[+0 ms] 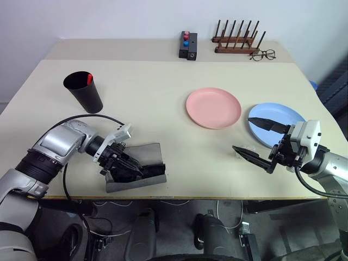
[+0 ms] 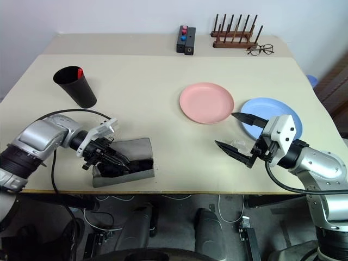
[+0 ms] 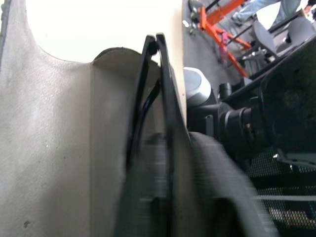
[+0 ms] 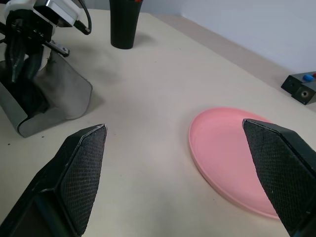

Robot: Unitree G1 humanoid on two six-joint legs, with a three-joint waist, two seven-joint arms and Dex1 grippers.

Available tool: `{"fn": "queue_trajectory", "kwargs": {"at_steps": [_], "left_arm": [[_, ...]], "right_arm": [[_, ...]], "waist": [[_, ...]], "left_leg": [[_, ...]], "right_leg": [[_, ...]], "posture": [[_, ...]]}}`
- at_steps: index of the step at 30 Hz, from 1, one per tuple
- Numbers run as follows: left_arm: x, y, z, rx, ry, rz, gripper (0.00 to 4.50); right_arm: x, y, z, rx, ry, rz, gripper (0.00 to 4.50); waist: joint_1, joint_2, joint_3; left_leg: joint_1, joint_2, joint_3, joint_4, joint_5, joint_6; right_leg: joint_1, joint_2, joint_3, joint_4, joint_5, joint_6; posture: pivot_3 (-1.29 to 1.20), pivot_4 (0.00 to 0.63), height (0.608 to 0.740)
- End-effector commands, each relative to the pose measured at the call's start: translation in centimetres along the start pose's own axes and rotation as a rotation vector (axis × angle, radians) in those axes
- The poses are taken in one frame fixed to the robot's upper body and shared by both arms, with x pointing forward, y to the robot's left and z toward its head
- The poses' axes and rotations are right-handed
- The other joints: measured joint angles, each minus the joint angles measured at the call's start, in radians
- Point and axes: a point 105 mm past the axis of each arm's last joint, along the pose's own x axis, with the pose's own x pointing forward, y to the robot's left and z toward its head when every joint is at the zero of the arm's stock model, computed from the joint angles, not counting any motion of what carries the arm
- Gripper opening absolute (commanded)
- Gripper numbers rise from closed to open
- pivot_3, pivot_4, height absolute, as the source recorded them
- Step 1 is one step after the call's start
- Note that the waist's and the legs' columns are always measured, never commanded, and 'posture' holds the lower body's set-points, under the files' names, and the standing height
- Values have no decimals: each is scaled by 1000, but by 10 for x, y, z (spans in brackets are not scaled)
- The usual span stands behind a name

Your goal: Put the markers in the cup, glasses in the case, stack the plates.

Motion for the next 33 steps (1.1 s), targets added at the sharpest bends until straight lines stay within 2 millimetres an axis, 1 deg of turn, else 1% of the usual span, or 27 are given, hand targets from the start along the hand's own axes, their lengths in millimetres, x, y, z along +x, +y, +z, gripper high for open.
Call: {"fn": "queue_trajectory", "kwargs": {"at_steps": [1,2,3,4,5,8,12,14,16,18,20,24,27,29,33], "left_arm": [[-6,1,0,12,11,20,2831],[-6,1,-1,7,10,23,3384],[-7,1,-2,0,9,25,3805],[-9,2,-2,-4,9,29,4361],[-10,2,-1,-23,-1,29,4439],[-13,2,1,-31,-9,34,4439],[-14,0,-3,-43,19,38,4439],[-15,0,-6,-9,44,55,4439],[-16,-2,-2,-2,28,52,4439],[-17,-4,9,27,-19,42,4439],[-18,-7,14,43,-27,37,4439],[-19,-7,2,115,80,65,4439],[-15,-12,-4,130,107,39,4439],[-14,-15,-2,117,98,20,4439],[-16,-12,5,154,72,33,4439]], "right_arm": [[-1,0,14,-47,-35,0,4500],[-1,0,14,-46,-35,-1,4500],[-1,0,13,-46,-34,0,4500],[0,0,13,-45,-34,0,4500],[0,-1,13,-44,-35,0,4500],[1,-1,13,-43,-38,3,4500],[2,-1,13,-43,-43,5,4500],[2,-1,13,-43,-44,5,4500],[2,-1,13,-41,-44,5,4500],[2,-1,13,-39,-43,5,4500],[2,-1,13,-38,-44,4,4500],[2,-1,13,-39,-44,2,4500],[2,-1,13,-39,-45,2,4500],[2,-2,13,-40,-45,1,4500],[3,-2,13,-41,-45,0,4500]], "waist": [[0,0,0],[0,0,0],[1,0,0],[2,0,0],[2,0,0],[0,0,0],[-1,0,0],[-1,0,0],[-1,0,0],[0,0,0],[0,0,0],[0,0,0],[0,0,0],[0,0,0],[1,0,0]], "left_leg": [[0,0,0,0,0,0],[0,0,0,0,0,0],[0,0,0,0,0,0],[0,0,0,0,0,0],[1,0,0,0,0,0],[1,0,0,0,0,0],[1,0,0,0,0,0],[1,0,0,0,0,0],[1,0,0,0,0,0],[1,0,0,0,0,0],[0,0,0,0,0,0],[0,0,0,0,0,0],[0,0,0,-1,0,0],[0,0,0,-1,0,0],[0,0,0,-1,-1,-1]], "right_leg": [[0,0,0,0,0,0],[0,0,0,0,0,0],[0,0,0,0,0,0],[0,0,0,0,0,0],[1,0,0,0,0,0],[1,0,0,0,0,0],[0,0,0,0,0,0],[0,0,0,0,0,0],[0,0,0,0,0,0],[0,0,0,0,0,0],[0,0,0,0,0,0],[0,0,0,0,0,0],[0,0,0,0,0,0],[0,0,0,-1,0,0],[0,0,0,-1,0,0]], "posture": [[0,150,740],[0,150,740],[0,150,740],[0,150,740],[0,150,740],[0,150,740],[0,150,740],[0,150,740],[0,150,740],[0,150,740],[0,150,740],[0,150,740],[0,150,740],[0,150,740],[0,150,740]]}}
